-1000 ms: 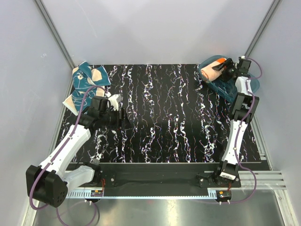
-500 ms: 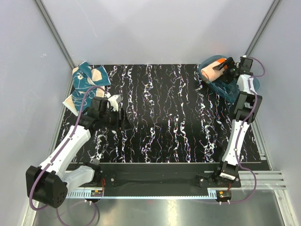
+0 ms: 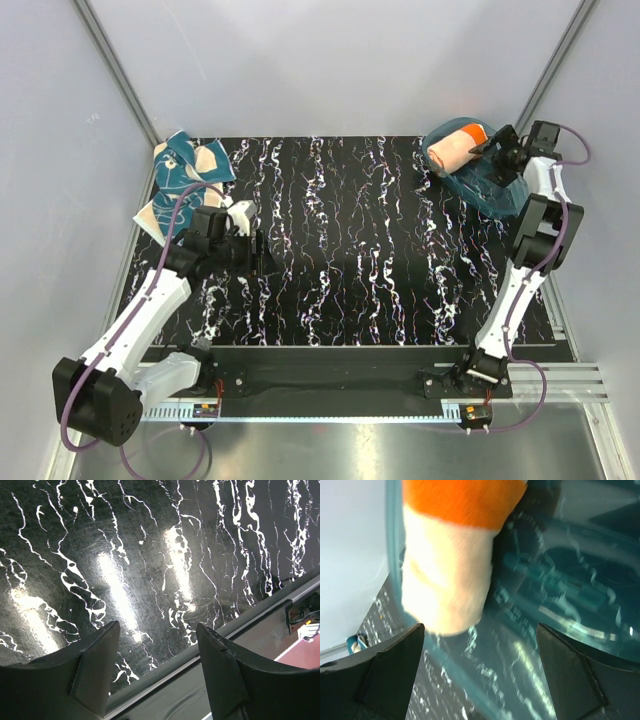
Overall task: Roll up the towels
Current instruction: Place the rolled towel into the container, then move the towel to the center of the board
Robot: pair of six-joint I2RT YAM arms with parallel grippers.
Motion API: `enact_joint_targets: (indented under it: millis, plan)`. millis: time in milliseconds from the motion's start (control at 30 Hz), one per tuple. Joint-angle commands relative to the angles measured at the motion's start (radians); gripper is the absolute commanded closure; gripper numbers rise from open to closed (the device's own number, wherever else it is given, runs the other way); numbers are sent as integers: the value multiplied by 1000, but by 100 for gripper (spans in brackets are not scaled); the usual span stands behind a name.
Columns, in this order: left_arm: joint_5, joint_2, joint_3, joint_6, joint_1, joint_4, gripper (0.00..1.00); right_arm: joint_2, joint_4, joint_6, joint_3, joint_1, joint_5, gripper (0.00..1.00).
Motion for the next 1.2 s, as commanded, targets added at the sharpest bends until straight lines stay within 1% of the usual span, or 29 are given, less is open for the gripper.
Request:
enact_joint_targets:
  millis: [0,33,100,133,167,200,233,267,367,400,433,467,500,533,567,600,633,700,733,767,833,900,933,1000,1100,1167]
  plan:
    - [-38,-10,3,4,5,39,33,-186,75,-24,-90,18,-26,0]
    - [-47,-8,3,-1,5,37,33,-244,83,-27,-115,26,-26,0]
    - [-96,-1,8,-10,5,36,32,-306,106,-26,-196,38,-24,0]
    - [-125,4,10,-17,5,34,32,-370,123,-21,-229,47,-33,0]
    - [-189,22,13,-40,8,33,31,-405,140,-2,-310,72,-51,0]
    - [-219,33,26,-54,12,28,31,-439,178,3,-349,89,-59,0]
    - [-249,48,34,-91,26,21,30,-509,181,2,-383,107,-59,0]
    - [-283,76,43,-111,38,16,31,-545,195,2,-456,160,-40,0]
    - [-308,111,77,-175,100,7,30,-688,218,3,-596,257,-22,0]
    - [-325,112,86,-194,118,-1,28,-753,223,8,-630,326,-22,0]
    - [-340,101,86,-227,167,-13,23,-783,227,12,-664,351,-18,0]
    - [-381,93,82,-246,195,-19,20,-813,241,32,-731,392,-21,0]
    - [-392,84,77,-263,224,-25,15,-841,249,40,-765,452,-24,0]
    - [-392,64,54,-284,292,-24,7,-893,253,49,-799,477,-21,0]
    - [-394,55,42,-292,314,-19,2,-915,256,57,-852,507,-22,0]
    - [-388,46,24,-298,369,-6,1,-953,247,55,-871,533,-19,0]
    - [-335,39,-4,-298,453,5,1,-969,220,46,-903,587,-1,0]
    - [-267,44,-36,-295,532,40,1,-1008,195,40,-931,630,11,0]
    - [-241,59,-49,-300,598,51,1,-1022,180,36,-957,671,36,0]
    - [-204,68,-76,-301,623,62,1,-1036,163,31,-971,688,49,0]
    - [-190,90,-102,-318,672,93,1,-1074,151,29,-1012,728,88,0]
    - [-213,90,-133,-336,687,125,1,-1103,141,32,-1040,739,91,0]
    - [-257,85,-139,-344,689,129,1,-1108,128,29,-1053,742,86,0]
    - [-291,79,-162,-364,689,160,1,-1127,109,20,-1061,741,86,0]
    - [-300,101,-184,-404,693,211,1,-1153,75,-9,-1069,741,100,0]
    - [-284,145,-185,-416,693,234,1,-1163,55,-21,-1074,742,109,0]
